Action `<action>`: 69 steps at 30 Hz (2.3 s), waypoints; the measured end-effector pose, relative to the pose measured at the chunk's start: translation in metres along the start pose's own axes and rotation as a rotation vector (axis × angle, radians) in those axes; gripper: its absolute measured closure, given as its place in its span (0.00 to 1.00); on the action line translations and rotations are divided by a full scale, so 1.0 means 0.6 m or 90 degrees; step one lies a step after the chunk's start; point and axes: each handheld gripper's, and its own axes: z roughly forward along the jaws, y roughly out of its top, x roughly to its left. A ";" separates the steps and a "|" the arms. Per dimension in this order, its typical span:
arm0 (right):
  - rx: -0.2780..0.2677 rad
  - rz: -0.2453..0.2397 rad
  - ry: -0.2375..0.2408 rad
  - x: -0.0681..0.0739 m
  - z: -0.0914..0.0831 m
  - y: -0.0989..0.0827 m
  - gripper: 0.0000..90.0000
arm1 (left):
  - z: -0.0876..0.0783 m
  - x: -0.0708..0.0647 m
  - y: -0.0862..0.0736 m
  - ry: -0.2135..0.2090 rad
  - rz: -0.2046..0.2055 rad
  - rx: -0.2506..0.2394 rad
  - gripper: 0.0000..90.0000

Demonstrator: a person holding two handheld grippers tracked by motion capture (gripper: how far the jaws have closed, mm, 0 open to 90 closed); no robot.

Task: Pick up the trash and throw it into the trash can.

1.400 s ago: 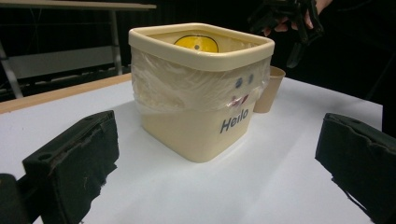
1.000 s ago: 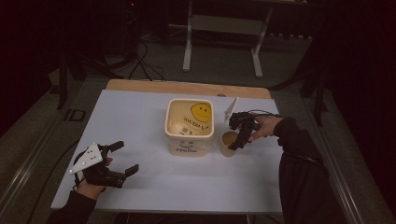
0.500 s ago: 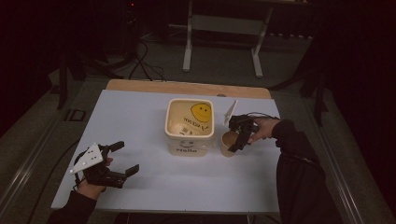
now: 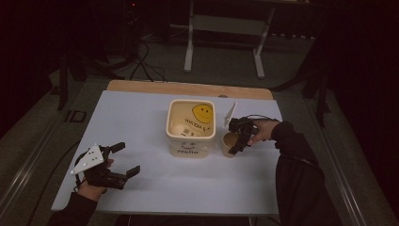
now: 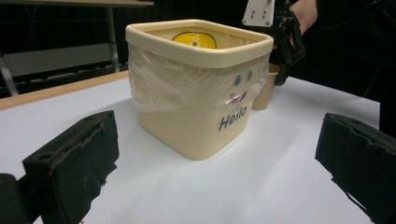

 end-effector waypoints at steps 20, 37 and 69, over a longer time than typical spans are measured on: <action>0.002 0.002 0.002 0.007 -0.055 0.011 0.25 | 0.001 0.000 0.001 -0.001 0.003 0.001 0.01; 0.005 0.013 -0.010 0.019 -0.134 0.031 0.28 | 0.002 0.000 0.000 -0.003 0.002 0.002 0.01; -0.016 0.012 -0.035 0.026 -0.245 0.087 0.29 | 0.003 0.000 -0.001 -0.007 0.004 0.003 0.01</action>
